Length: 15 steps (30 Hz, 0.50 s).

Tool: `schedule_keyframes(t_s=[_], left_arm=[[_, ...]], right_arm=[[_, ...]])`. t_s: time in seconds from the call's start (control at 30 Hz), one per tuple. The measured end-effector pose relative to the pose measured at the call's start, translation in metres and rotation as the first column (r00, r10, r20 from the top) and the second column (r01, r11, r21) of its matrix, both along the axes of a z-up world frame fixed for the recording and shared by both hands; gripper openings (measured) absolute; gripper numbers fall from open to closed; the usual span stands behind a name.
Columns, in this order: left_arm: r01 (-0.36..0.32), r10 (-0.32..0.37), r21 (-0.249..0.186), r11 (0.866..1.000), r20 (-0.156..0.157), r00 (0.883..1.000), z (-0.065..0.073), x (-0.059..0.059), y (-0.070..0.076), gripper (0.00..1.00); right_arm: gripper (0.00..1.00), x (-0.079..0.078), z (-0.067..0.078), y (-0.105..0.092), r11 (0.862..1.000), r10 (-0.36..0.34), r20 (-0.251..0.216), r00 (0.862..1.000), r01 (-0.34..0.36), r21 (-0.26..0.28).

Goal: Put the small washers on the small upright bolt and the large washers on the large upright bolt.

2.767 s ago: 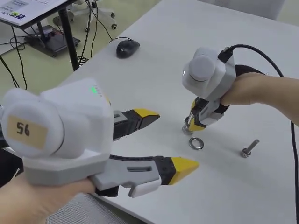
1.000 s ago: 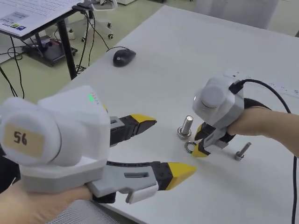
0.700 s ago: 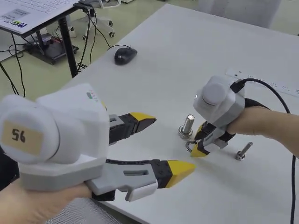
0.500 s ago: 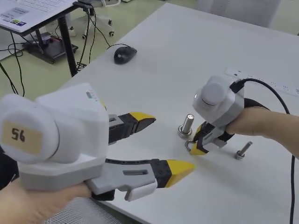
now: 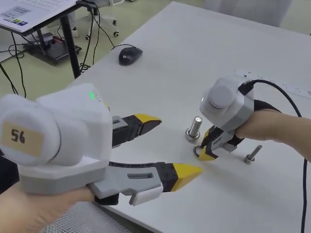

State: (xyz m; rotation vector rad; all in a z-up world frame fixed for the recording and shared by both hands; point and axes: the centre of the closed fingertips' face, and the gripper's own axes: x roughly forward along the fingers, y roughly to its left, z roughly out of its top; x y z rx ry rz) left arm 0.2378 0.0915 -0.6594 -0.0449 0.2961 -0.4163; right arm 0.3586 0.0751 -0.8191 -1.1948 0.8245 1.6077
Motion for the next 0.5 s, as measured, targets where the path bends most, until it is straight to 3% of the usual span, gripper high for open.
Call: schedule_keyframes(t_s=[0.13,0.5], left_arm=[[0.005,-0.005,0.0,1.0,0.002,1.0,0.0,0.0,-0.003,0.59],[0.022,-0.022,0.005,1.0,0.011,1.0,0.004,0.002,-0.009,0.59]], right_arm=[[0.21,-0.001,0.014,-0.002,1.0,0.008,0.002,1.0,-0.008,0.012],[0.22,0.012,0.058,0.005,0.998,0.021,0.06,0.998,-0.025,0.062]])
